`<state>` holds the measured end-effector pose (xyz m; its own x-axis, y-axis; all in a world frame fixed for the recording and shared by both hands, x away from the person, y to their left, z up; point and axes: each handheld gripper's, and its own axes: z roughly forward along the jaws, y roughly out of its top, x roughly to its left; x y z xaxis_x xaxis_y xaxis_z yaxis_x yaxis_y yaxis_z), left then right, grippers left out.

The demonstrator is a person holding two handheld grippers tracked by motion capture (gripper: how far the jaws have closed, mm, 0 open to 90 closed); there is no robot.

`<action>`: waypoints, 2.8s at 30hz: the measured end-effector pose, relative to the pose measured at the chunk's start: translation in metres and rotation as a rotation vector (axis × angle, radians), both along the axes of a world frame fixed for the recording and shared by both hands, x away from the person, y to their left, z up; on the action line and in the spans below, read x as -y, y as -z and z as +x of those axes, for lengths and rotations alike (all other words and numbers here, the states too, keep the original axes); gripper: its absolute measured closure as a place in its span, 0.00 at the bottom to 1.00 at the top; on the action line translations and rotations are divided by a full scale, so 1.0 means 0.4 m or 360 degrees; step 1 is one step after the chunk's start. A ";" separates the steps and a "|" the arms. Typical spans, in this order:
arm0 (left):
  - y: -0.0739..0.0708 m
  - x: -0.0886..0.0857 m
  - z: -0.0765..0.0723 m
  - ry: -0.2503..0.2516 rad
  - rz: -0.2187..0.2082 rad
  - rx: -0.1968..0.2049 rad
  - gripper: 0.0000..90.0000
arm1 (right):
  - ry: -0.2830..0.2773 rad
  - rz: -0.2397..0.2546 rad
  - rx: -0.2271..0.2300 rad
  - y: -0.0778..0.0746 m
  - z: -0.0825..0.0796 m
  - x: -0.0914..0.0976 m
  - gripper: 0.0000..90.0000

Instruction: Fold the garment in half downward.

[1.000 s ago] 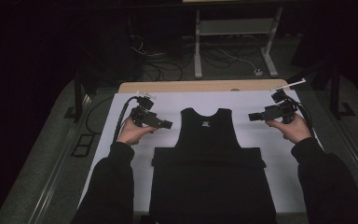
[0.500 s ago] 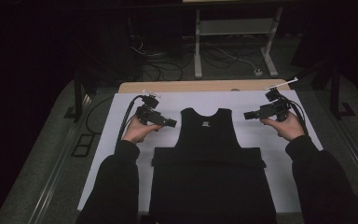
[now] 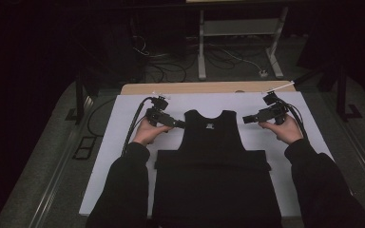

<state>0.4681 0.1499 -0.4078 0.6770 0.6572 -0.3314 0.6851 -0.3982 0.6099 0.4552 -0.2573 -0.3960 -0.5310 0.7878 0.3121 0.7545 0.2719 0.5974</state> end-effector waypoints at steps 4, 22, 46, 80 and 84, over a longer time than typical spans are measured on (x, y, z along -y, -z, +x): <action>0.014 0.010 0.004 -0.0004 -0.0007 -0.0008 0.00 | -0.0003 0.0010 -0.0005 0.010 0.004 -0.006 0.00; 0.057 0.036 0.012 0.0008 -0.0004 -0.0042 0.00 | -0.0036 -0.0013 -0.0038 0.060 0.018 -0.042 0.00; 0.085 0.052 0.017 -0.0013 0.0005 -0.0062 0.01 | -0.0081 0.0013 -0.0057 0.102 0.020 -0.090 0.09; 0.092 0.087 0.002 -0.0024 0.0003 0.0055 0.62 | -0.0051 -0.0083 0.0003 0.118 0.007 -0.128 0.69; 0.093 0.097 -0.004 -0.0013 0.0023 0.0073 0.69 | -0.0076 -0.0090 0.0012 0.119 0.001 -0.140 0.75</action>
<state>0.4665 0.1112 -0.4450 0.6860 0.6670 -0.2907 0.6598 -0.4018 0.6349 0.4557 -0.2014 -0.4435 -0.5704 0.7779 0.2636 0.7355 0.3409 0.5855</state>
